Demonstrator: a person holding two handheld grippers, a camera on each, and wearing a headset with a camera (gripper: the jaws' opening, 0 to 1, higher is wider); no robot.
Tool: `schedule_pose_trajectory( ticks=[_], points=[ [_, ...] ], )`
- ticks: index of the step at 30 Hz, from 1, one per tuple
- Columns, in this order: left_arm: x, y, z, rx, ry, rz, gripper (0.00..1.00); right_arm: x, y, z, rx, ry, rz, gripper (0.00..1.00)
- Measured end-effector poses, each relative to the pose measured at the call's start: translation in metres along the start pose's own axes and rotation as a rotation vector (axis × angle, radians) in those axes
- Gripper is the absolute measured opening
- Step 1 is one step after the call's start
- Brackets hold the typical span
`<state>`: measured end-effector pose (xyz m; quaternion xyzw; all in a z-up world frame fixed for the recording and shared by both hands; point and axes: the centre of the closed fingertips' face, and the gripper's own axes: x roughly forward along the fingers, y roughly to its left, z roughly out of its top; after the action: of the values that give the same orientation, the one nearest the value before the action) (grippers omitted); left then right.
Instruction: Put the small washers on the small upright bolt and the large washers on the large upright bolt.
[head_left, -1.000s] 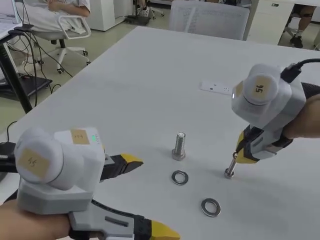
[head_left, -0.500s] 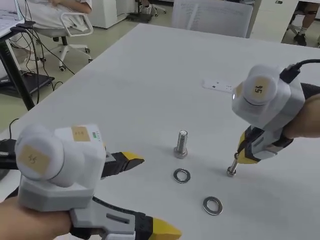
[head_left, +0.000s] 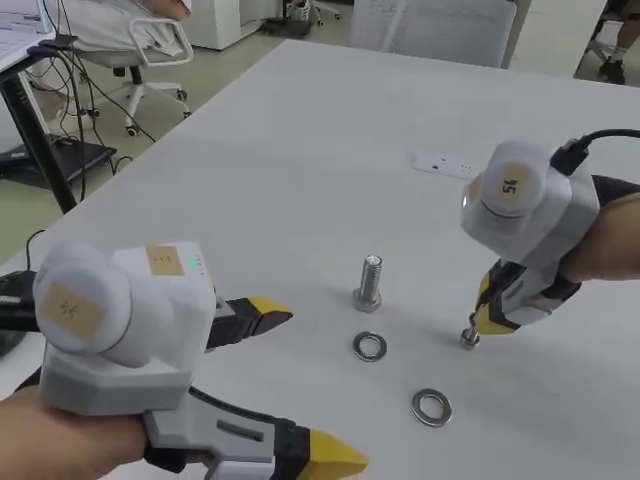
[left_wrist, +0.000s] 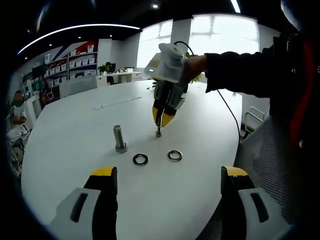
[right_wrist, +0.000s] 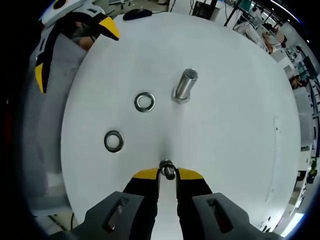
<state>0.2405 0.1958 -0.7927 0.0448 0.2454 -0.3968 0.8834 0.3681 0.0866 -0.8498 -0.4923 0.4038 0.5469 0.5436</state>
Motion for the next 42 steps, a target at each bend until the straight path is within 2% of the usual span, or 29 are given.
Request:
schedule_pose_trajectory(
  ticks=[4,20,35,42],
  points=[
    [0.0,0.0,-0.001,-0.002,0.004,0.0,0.85,0.007,0.0,-0.002,0.002,0.007,0.012,0.14],
    [0.001,0.002,-0.003,-0.008,0.012,0.001,0.85,0.017,0.003,-0.002,0.0,0.024,0.042,0.14],
    [0.002,0.003,-0.003,-0.009,0.013,-0.001,0.85,0.016,0.004,-0.002,0.001,0.025,0.047,0.14],
    [0.002,0.003,-0.003,-0.008,0.013,-0.002,0.85,0.014,0.005,-0.001,0.008,0.015,0.052,0.17]
  ],
)
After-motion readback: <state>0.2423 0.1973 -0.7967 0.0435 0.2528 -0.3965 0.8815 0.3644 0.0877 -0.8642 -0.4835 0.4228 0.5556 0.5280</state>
